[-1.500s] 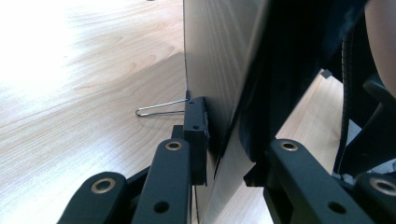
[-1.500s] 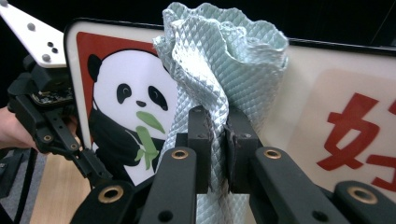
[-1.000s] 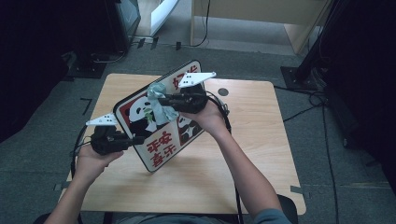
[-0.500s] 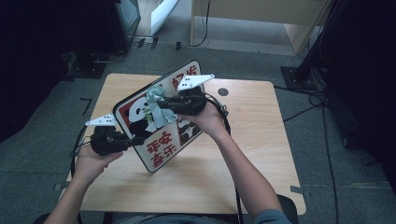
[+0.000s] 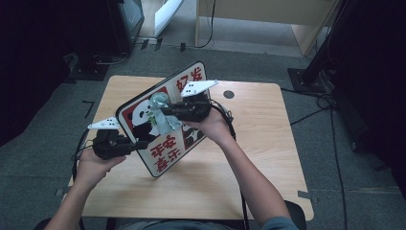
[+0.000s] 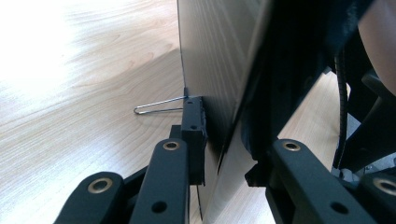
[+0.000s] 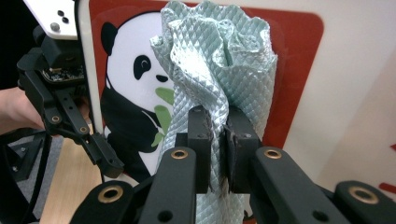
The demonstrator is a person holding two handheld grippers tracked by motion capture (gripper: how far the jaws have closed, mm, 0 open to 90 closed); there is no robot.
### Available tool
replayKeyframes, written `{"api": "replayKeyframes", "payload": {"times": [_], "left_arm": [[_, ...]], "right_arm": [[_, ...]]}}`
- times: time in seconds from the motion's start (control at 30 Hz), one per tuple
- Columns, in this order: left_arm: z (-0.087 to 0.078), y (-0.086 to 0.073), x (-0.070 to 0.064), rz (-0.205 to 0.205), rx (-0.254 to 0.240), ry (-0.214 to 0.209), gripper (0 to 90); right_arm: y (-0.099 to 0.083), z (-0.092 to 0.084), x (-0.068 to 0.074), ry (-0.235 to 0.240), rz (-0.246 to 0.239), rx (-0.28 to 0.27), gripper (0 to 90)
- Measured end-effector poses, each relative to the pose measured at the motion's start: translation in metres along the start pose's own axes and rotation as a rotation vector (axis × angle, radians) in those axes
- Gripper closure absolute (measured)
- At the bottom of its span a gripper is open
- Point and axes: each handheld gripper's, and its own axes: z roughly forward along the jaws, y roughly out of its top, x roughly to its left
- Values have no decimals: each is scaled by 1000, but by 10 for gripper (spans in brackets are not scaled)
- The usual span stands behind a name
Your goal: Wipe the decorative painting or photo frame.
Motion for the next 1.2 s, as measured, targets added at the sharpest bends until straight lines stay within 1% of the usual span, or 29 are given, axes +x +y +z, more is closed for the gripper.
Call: {"api": "replayKeyframes", "payload": {"times": [0.2,0.67,0.97,1.1,1.2], "left_arm": [[0,0,0,3,0,-3,752],[0,1,1,4,3,-9,751],[0,1,1,4,3,-14,748],[0,1,2,6,4,-15,748],[0,1,2,9,5,-15,747]], "right_arm": [[-5,1,1,11,6,15,830],[-17,5,3,20,13,25,830],[-29,8,6,20,17,49,830],[-34,9,6,24,17,58,830],[-38,10,6,35,29,63,829]]}}
